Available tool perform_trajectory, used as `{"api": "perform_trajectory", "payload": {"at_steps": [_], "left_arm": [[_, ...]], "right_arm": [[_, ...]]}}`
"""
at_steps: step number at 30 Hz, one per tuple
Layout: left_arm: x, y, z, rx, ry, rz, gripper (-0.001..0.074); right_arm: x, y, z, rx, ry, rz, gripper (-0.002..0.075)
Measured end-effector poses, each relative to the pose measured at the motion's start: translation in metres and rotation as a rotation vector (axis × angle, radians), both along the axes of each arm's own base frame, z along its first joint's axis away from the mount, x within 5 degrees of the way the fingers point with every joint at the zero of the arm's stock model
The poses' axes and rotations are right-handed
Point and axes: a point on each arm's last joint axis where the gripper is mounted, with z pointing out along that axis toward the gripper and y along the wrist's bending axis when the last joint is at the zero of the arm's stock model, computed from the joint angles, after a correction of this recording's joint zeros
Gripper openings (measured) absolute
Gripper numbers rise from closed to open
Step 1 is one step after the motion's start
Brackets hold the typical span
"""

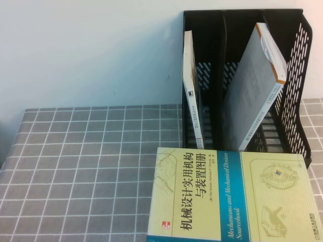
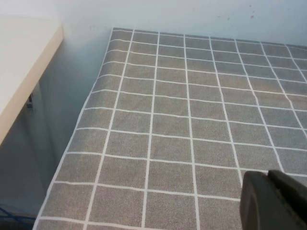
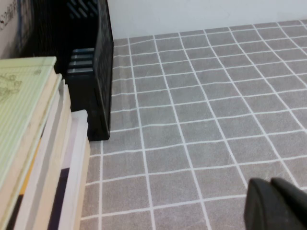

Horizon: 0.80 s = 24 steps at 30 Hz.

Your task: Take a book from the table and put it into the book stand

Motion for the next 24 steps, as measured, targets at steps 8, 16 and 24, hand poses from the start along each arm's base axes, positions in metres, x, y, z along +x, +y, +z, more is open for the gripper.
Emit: {"api": "perform_trajectory", "payload": {"at_steps": [8, 16, 24], "left_arm": [[0.0, 0.0, 0.0, 0.0, 0.0, 0.0, -0.0003], [0.0, -0.0001, 0.0, 0.002, 0.0, -0.002, -0.0003], [0.0, 0.0, 0.0, 0.026, 0.0, -0.008, -0.0003]], "right_arm": [[0.0, 0.0, 0.0, 0.0, 0.0, 0.0, -0.0003], [0.0, 0.0, 0.0, -0.001, 0.0, 0.0, -0.0003], [0.0, -0.0001, 0.0, -0.002, 0.0, 0.0, -0.0003]]}}
